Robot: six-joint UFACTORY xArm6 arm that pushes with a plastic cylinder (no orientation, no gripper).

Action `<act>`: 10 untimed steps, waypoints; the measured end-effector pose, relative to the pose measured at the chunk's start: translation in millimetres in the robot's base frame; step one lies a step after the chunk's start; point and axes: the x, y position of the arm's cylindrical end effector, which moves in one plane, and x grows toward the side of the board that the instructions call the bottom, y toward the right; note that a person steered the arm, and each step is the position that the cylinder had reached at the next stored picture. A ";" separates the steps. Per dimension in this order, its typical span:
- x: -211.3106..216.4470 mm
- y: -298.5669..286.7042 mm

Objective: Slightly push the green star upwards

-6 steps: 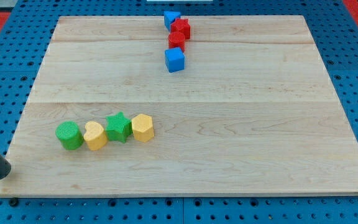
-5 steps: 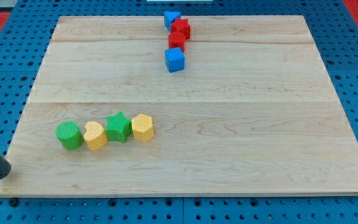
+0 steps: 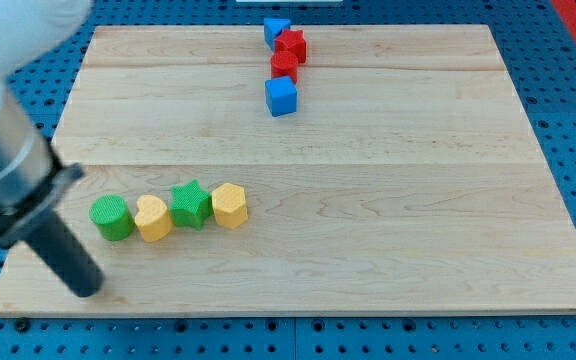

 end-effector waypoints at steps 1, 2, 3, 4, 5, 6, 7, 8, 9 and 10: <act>0.0 0.5; 0.0 6.4; 0.0 7.4; 0.0 19.3; -0.5 20.9; -0.4 45.7; -0.6 51.3; -8.2 86.7; -9.0 134.4; -9.2 139.1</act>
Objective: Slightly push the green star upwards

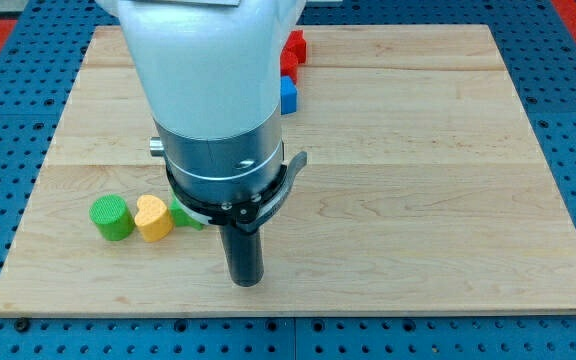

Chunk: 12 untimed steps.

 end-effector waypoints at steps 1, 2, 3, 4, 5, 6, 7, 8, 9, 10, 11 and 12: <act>0.0 0.0; -20.9 -8.8; -17.0 -22.3; 19.0 -20.7; 27.3 -21.1; 27.2 -21.1; 33.9 -20.7; 33.4 -20.4; 33.4 -20.4; 6.7 -33.5; -59.5 -70.9; -65.5 -72.8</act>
